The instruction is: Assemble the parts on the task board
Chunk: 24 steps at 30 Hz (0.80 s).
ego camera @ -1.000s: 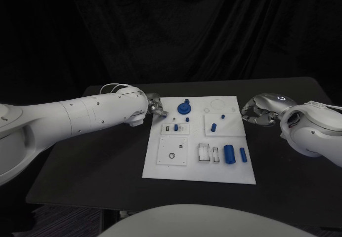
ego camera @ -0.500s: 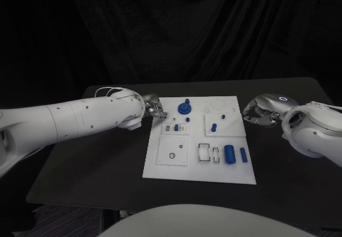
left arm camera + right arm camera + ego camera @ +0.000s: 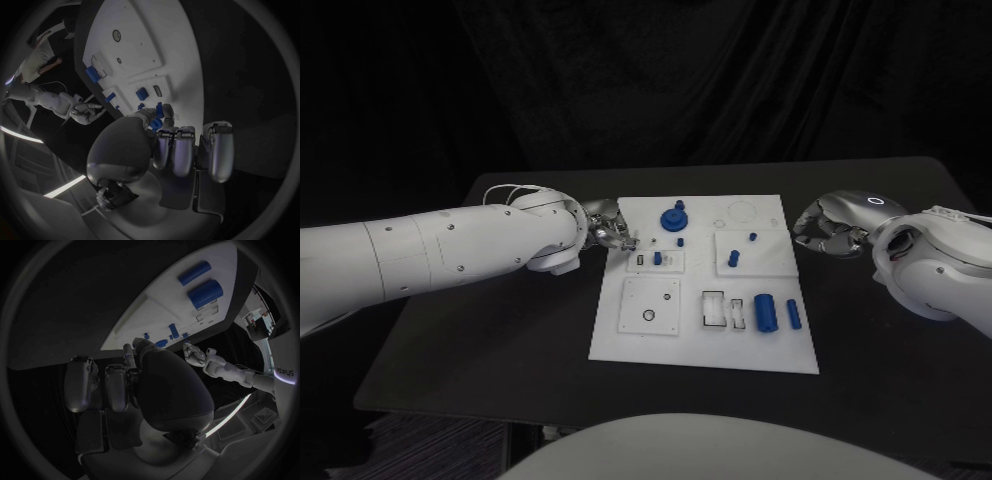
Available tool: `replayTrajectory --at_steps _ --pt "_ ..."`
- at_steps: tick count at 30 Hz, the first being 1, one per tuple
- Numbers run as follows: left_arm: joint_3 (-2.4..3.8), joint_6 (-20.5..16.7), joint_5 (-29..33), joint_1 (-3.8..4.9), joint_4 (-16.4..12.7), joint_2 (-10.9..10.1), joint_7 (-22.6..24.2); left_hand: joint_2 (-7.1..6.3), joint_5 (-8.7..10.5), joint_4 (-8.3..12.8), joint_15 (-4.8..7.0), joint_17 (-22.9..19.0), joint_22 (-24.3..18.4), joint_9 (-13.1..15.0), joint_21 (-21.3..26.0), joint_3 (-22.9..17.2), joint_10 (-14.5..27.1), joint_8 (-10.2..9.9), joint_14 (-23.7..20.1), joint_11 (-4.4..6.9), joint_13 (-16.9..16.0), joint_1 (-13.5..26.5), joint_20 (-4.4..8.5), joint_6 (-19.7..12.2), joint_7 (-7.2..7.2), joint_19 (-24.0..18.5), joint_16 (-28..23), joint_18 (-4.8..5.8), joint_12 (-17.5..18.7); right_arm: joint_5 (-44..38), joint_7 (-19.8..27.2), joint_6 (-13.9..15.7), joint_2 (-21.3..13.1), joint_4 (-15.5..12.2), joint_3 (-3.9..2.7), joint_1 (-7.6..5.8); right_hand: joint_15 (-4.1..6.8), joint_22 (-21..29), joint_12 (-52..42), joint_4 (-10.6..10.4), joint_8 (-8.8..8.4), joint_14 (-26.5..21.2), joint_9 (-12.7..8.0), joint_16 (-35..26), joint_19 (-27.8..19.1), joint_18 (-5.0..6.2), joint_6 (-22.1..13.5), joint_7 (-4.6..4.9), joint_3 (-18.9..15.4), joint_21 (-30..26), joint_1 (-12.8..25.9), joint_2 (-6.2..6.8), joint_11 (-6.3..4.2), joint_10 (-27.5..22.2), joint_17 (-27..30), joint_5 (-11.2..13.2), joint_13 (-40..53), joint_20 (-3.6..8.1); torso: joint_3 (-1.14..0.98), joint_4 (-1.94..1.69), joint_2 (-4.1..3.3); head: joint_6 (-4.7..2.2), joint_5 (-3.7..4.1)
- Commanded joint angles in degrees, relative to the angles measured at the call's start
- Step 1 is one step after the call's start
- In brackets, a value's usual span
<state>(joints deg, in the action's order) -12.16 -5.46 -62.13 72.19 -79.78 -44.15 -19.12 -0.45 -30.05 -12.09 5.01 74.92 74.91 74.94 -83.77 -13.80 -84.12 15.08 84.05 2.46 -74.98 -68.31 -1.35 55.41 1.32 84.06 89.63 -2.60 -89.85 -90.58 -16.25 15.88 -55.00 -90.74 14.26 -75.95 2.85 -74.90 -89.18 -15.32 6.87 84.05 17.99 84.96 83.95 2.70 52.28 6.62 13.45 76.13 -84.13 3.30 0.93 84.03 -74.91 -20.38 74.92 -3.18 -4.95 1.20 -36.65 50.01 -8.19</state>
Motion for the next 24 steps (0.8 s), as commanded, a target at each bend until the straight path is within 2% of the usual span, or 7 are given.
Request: replayTrajectory --at_steps 1,7,11,20,24 --pt "0.04 1.91 0.1 -0.06 -0.5 -0.02 -1.12 -0.4 -0.2 0.1 0.5 15.08 9.22 1.4 0.2 -0.4 -5.88 -0.16 5.95 0.37 -15.02 -0.08 0.33 0.4 -0.18 0.75 0.37 0.26 -0.15 -0.36 -1.07 -0.44 0.08 -0.03 -0.03 0.13 -0.36 -10.69 0.35 -0.15 -0.37 4.63 -0.08 -0.39 0.59 0.57 0.08 0.09 0.34 -0.35 -0.18 -0.5 0.52 4.08 -10.58 -0.25 13.28 -0.5 0.0 0.04 0.0 -0.01 -0.2" --pt "0.04 2.53 0.1 -0.09 -0.23 0.33 -1.33 -0.59 0.72 -0.01 0.53 15.08 9.22 1.35 0.26 -1.21 -5.88 -0.31 5.95 0.38 -15.02 0.22 0.38 0.42 -0.14 0.75 0.37 0.25 -0.15 -0.36 -1.0 -0.42 0.17 0.04 -0.03 0.13 -0.36 -10.69 0.35 -0.15 -0.37 4.63 -0.08 -0.39 0.59 0.57 0.08 0.09 0.34 -0.35 -0.18 -0.5 0.52 4.08 -10.58 -0.25 13.28 -0.5 0.07 0.02 0.0 -0.01 -0.09" --pt "0.04 3.03 0.11 -0.19 0.49 0.93 -1.27 -0.62 0.89 0.03 0.54 15.08 9.22 1.34 0.29 -1.49 -5.88 -0.37 5.95 0.38 -15.02 0.21 0.38 0.37 -0.15 0.74 0.37 0.25 -0.15 -0.17 -0.82 -0.26 0.2 0.12 -0.03 0.15 -0.36 -10.69 0.35 -0.15 -0.37 4.63 -0.08 -0.39 0.59 0.57 0.08 0.09 0.34 -0.35 -0.18 -0.5 0.52 4.08 -10.58 -0.25 13.28 -0.5 0.03 0.14 0.04 -0.01 -0.41" --pt "0.04 3.38 0.11 -0.71 1.42 1.77 -0.93 -0.65 1.08 0.07 0.53 15.08 9.21 1.33 0.31 -1.77 -5.88 -0.45 5.95 0.37 -15.02 0.21 0.39 0.31 -0.14 0.73 0.37 0.25 -0.15 0.08 -0.61 -0.14 0.33 0.19 -0.03 0.25 -0.35 -10.68 0.31 -0.14 -0.38 4.63 -0.09 -0.37 0.58 0.57 0.08 0.1 0.38 -0.4 -0.19 -0.5 0.52 4.13 -10.59 -0.26 13.33 -0.5 0.07 0.09 -0.06 -0.01 -0.35" --pt "0.04 3.52 0.11 -1.0 1.53 1.96 -0.82 -0.65 1.08 0.07 0.53 15.08 9.21 1.33 0.31 -1.77 -5.88 -0.45 5.95 0.37 -15.02 0.21 0.39 0.31 -0.14 0.73 0.37 0.25 -0.15 0.1 -0.63 -0.14 0.3 0.2 -0.03 0.26 -0.35 -10.68 0.31 -0.14 -0.38 4.63 -0.09 -0.37 0.58 0.57 0.08 0.1 0.38 -0.4 -0.19 -0.5 0.52 4.13 -10.59 -0.26 13.33 -0.5 0.02 0.05 -0.03 -0.01 -0.28"
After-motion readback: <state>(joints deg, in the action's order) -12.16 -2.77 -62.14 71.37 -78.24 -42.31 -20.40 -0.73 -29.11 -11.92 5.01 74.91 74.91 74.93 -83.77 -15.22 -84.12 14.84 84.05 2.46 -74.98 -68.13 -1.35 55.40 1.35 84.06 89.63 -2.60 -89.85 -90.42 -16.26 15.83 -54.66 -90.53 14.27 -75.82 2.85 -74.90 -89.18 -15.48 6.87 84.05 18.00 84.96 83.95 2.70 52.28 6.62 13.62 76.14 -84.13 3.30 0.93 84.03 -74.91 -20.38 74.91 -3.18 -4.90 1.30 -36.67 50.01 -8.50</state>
